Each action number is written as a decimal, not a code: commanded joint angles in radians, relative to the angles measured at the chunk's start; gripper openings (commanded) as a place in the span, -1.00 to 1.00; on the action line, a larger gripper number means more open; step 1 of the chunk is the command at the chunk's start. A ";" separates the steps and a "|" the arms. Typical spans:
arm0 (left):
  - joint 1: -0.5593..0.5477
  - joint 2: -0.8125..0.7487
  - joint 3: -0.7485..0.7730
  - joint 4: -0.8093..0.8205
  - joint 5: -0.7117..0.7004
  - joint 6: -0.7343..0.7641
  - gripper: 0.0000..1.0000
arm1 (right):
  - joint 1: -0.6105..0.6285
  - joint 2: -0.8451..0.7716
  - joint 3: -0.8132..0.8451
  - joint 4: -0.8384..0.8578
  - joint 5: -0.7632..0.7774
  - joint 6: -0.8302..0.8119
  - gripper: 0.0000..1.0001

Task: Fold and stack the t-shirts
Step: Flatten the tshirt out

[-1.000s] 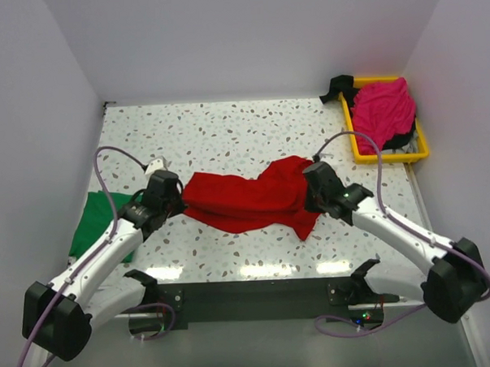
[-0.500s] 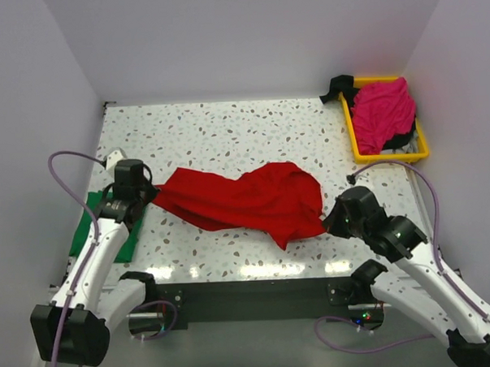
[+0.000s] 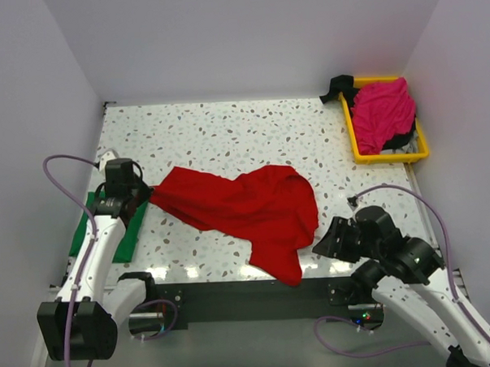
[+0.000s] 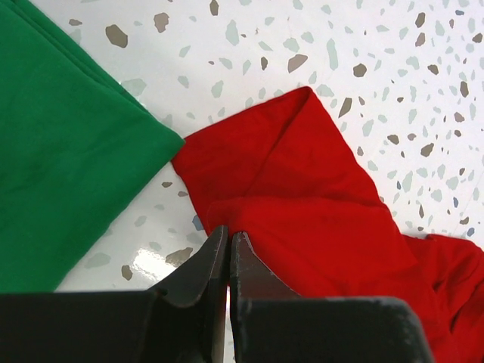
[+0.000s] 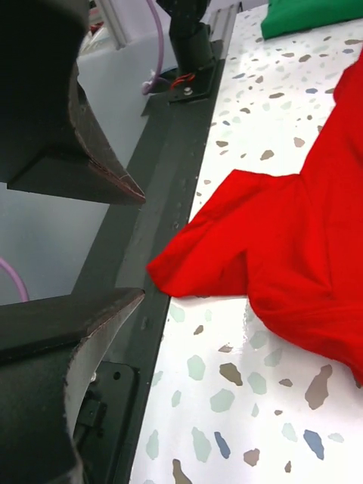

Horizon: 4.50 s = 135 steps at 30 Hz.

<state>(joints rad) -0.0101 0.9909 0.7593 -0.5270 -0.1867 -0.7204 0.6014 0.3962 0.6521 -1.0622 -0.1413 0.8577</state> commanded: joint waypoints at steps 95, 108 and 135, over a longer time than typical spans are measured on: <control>0.010 0.248 0.854 0.064 0.214 0.039 -1.00 | -0.371 0.941 1.130 0.612 -0.088 -0.089 -1.00; 0.084 0.914 1.598 0.157 0.348 0.009 -1.00 | -0.571 1.624 1.923 0.893 -0.377 0.101 -1.00; 0.079 0.396 -0.140 0.540 0.346 -0.177 -1.00 | -0.647 1.170 0.184 1.098 -0.276 -0.035 -0.58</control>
<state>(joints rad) 0.0677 1.4422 0.6239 -0.0418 0.1970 -0.9024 -0.0467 1.5848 0.8604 -0.0093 -0.4599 0.8936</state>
